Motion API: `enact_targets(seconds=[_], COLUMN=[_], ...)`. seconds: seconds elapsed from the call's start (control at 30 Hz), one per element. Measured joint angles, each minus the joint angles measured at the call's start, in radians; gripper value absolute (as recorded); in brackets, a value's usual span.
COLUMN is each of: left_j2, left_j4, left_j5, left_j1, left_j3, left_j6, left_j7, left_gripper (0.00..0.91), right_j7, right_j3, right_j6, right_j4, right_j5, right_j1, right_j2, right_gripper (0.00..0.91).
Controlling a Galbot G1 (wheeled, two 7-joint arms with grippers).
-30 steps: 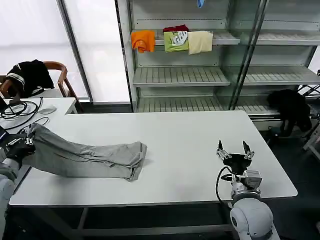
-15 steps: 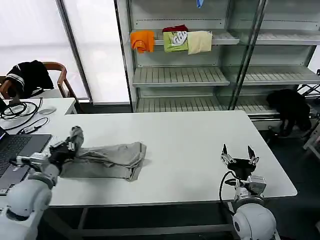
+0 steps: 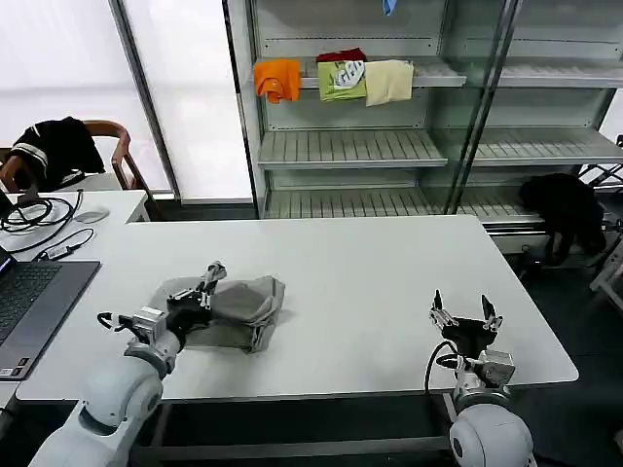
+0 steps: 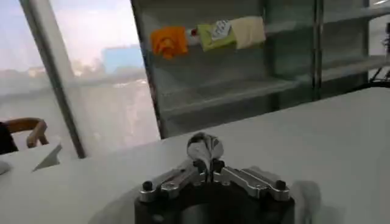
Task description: Fold and organize the clothes.
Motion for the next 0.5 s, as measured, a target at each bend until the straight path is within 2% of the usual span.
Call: enact_targets(seconds=[0.5], left_j2=[-0.052], left_j4=[0.042], left_j5=[-0.006], left_j1=[-0.098], left_j3=[0.137], left_j6=[0.03], left_j7=[-0.026], left_gripper=[0.01], right_j7=[-0.003], right_j3=[-0.01], right_j6=[0.024], right_j4=[-0.025], right_j5=[-0.005], right_j1=[-0.011], right_j2=[0.015], right_gripper=[0.907])
